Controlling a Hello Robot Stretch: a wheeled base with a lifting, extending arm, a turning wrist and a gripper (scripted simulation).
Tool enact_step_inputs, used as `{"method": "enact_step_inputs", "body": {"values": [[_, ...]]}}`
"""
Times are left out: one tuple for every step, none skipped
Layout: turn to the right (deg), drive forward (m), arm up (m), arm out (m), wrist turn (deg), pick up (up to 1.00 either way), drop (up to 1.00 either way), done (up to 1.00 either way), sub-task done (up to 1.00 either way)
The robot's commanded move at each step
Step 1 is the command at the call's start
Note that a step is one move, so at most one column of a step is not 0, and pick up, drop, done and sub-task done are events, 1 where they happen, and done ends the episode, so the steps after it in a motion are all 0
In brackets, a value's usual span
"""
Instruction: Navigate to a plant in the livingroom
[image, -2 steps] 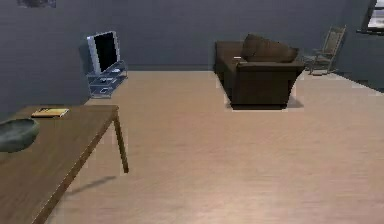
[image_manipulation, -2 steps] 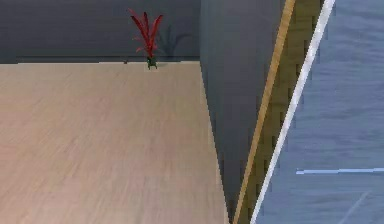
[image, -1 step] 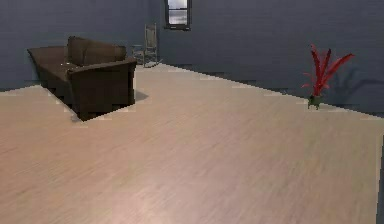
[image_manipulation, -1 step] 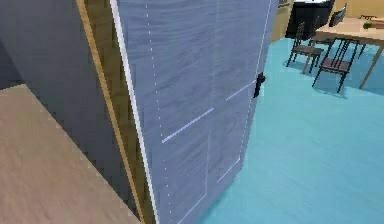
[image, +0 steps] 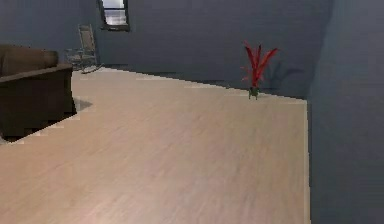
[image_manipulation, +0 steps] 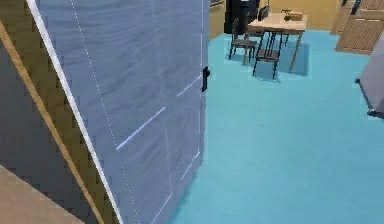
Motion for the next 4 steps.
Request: {"method": "enact_step_inputs", "body": {"values": [[0.0, 0.25, 0.00, 0.00, 0.0, 0.00, 0.00, 0.00, 0.00], [21.0, 0.00, 0.00, 0.00, 0.0, 0.00, 0.00, 0.00, 0.00], [0.0, 1.00, 0.00, 0.00, 0.0, 0.00, 0.00, 0.00, 0.00], [3.0, 0.00, 0.00, 0.00, 0.0, 0.00, 0.00, 0.00, 0.00]]}}
